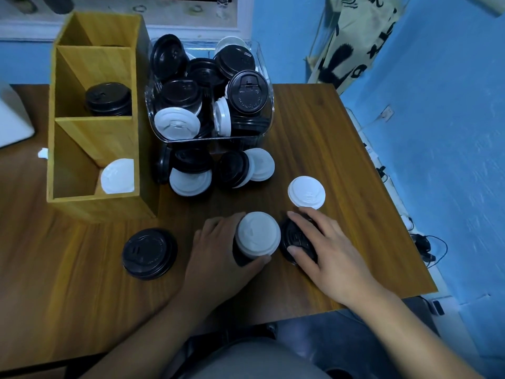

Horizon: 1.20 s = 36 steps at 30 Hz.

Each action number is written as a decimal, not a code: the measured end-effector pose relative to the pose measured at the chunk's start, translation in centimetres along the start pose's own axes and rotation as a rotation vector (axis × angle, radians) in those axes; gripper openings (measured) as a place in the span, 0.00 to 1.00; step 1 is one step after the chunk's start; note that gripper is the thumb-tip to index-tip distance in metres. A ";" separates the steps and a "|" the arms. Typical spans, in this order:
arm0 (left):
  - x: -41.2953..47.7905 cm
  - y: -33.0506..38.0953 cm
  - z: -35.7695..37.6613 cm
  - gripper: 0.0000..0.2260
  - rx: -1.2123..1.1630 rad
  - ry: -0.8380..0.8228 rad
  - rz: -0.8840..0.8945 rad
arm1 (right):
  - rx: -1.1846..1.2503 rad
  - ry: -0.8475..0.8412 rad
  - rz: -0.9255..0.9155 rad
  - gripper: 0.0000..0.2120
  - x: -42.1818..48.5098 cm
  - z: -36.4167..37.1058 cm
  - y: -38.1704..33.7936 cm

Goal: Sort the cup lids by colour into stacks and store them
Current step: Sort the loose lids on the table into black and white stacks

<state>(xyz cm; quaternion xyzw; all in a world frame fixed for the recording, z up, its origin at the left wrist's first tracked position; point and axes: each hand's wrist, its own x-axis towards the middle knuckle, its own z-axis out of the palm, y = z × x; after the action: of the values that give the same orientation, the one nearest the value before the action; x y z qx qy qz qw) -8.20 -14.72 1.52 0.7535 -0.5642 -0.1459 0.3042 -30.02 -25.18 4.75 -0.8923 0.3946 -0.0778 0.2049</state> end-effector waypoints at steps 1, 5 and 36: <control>0.0 0.0 0.0 0.37 -0.002 0.002 0.003 | -0.031 -0.005 0.003 0.31 0.1 -0.1 -0.1; -0.1 -0.1 0.0 0.37 0.004 0.011 0.004 | 0.016 -0.094 0.005 0.31 0.3 -0.9 0.0; 0.2 -0.1 0.4 0.43 0.011 0.019 -0.047 | -0.130 -0.155 0.095 0.30 6.6 -5.0 -6.4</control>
<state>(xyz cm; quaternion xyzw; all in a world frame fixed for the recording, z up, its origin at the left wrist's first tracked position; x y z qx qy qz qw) -8.25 -14.99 1.16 0.7697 -0.5443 -0.1427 0.3017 -22.72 -27.67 11.84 -0.8873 0.4237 0.0272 0.1800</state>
